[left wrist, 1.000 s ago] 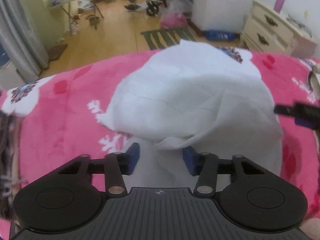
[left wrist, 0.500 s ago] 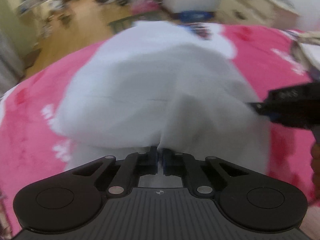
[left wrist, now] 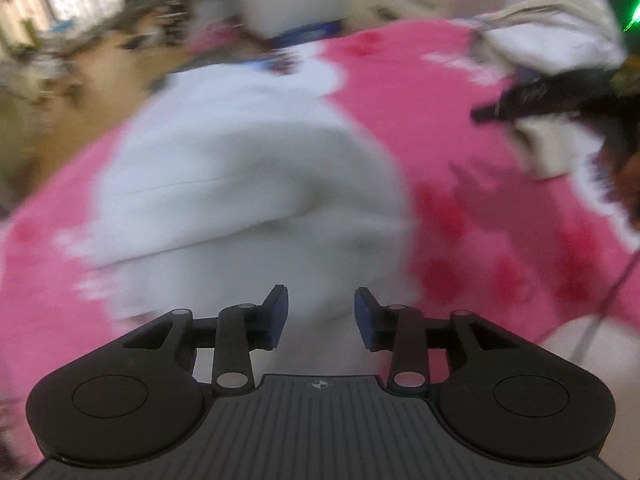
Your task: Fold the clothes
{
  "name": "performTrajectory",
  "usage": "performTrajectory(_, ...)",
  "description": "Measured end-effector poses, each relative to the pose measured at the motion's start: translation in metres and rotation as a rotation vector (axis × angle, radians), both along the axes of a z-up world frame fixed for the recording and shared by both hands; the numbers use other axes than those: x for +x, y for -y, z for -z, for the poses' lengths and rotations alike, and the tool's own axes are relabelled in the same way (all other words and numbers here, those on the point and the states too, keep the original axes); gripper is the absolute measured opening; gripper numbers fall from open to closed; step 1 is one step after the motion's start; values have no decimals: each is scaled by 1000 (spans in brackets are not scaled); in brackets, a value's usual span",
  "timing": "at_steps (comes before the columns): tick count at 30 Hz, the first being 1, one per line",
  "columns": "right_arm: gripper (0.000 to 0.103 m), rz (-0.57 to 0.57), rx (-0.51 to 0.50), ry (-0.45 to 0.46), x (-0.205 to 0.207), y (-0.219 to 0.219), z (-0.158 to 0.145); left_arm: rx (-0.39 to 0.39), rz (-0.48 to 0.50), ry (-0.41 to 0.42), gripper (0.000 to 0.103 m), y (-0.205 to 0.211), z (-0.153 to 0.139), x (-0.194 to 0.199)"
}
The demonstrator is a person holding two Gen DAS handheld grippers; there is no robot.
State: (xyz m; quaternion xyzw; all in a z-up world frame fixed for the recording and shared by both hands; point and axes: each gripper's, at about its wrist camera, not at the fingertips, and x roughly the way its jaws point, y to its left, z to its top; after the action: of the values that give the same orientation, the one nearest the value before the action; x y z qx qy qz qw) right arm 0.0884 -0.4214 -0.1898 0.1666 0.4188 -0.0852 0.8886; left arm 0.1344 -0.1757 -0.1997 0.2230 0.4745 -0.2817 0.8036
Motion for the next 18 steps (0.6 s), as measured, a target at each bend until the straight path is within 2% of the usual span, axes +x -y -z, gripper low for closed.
performTrajectory(1,60,-65,-22,35,13,-21,-6,37,-36,20,46,-12,-5,5)
performTrajectory(3,65,-179,-28,80,38,-59,-13,80,-135,39,57,-38,-15,20)
performTrajectory(4,73,-235,-21,95,51,-78,-15,94,-187,44,60,-51,-20,28)
performTrajectory(6,85,-340,51,78,85,-118,-10,113,-266,44,61,-74,-24,43)
performTrajectory(8,86,-420,101,28,117,-151,-1,141,-340,38,61,-93,-23,56)
performTrajectory(9,86,-457,88,0,128,-171,4,153,-366,27,61,-98,-21,57)
performTrajectory(11,85,-483,-28,-46,135,-197,14,165,-399,9,61,-108,-17,58)
performTrajectory(12,80,-496,-86,-69,138,-211,20,163,-403,5,61,-111,-15,58)
performTrajectory(13,66,-507,-141,-92,142,-223,25,157,-404,-1,61,-112,-10,60)
performTrajectory(14,60,-482,-147,-119,142,-220,30,144,-403,-13,61,-112,-7,58)
performTrajectory(15,46,-435,-93,-132,139,-207,31,130,-404,-25,61,-112,-4,57)
performTrajectory(16,23,-387,-40,-145,136,-194,32,106,-408,-44,61,-113,0,57)
performTrajectory(18,8,-275,62,-136,116,-156,24,51,-415,-89,61,-115,9,60)
